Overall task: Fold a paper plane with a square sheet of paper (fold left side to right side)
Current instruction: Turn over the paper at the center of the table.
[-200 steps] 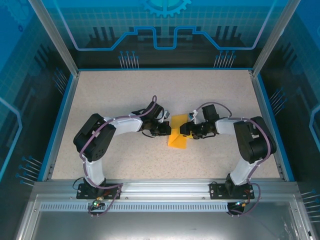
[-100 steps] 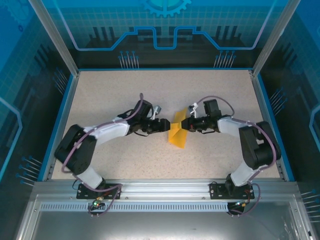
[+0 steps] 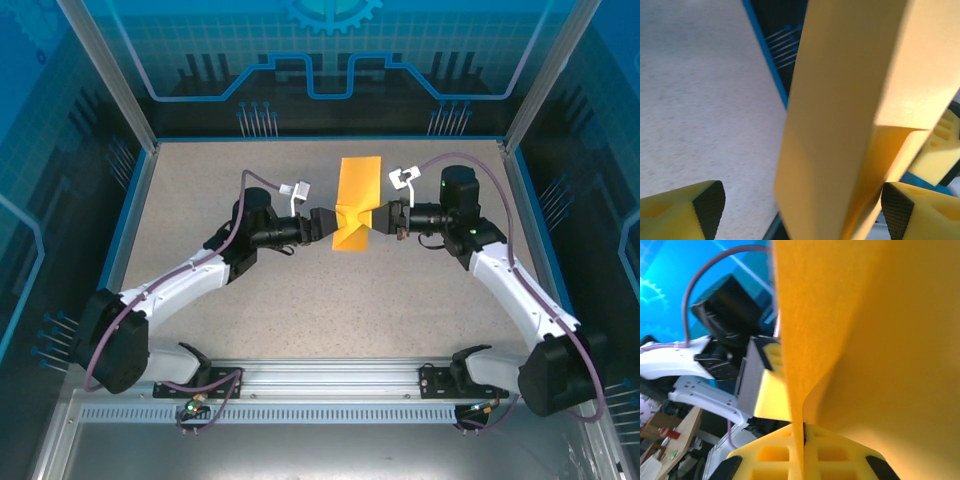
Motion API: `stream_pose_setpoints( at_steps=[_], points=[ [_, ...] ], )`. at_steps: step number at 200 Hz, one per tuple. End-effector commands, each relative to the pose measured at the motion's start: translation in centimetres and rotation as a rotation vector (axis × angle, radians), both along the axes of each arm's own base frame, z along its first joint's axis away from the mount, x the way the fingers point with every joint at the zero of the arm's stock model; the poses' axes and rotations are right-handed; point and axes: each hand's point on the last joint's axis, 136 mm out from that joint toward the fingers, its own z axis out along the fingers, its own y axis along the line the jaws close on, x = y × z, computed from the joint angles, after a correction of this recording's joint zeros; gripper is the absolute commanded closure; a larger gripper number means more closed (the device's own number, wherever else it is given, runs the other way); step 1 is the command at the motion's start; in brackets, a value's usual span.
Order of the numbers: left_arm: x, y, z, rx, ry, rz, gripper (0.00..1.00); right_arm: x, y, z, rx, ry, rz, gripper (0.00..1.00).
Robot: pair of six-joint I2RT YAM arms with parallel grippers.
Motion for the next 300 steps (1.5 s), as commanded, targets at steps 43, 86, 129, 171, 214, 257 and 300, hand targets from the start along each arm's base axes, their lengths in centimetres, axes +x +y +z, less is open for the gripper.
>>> stream_pose_setpoints(
  at_steps=[43,86,129,171,214,257,300],
  points=[
    [-4.1,-1.7,6.9,-0.175,-0.187,-0.135,0.43,-1.9,0.7,2.4,0.040,0.005,0.051,0.93],
    [-4.2,-1.4,6.8,-0.160,-0.182,-0.115,0.52,-1.7,0.4,2.1,0.026,0.007,0.028,0.92],
    [-4.1,-1.4,6.5,-0.140,-0.187,-0.107,0.83,-1.6,0.1,1.8,0.012,0.009,0.012,0.82],
    [-3.4,-0.7,2.5,0.115,-0.165,-0.023,0.96,-0.4,-2.4,-0.3,-0.145,-0.005,-0.154,0.46],
    [-2.2,3.7,-6.2,0.794,-0.092,0.171,1.00,1.7,-9.4,-5.4,-0.533,0.013,-0.521,0.27],
    [-2.2,10.2,-11.0,1.392,0.041,0.390,1.00,1.8,-17.4,-8.5,-0.791,0.058,-0.847,0.08],
    [-2.6,10.4,-14.0,1.555,0.161,0.446,1.00,1.1,-20.1,-9.3,-0.831,0.061,-0.951,0.01]
  ],
)
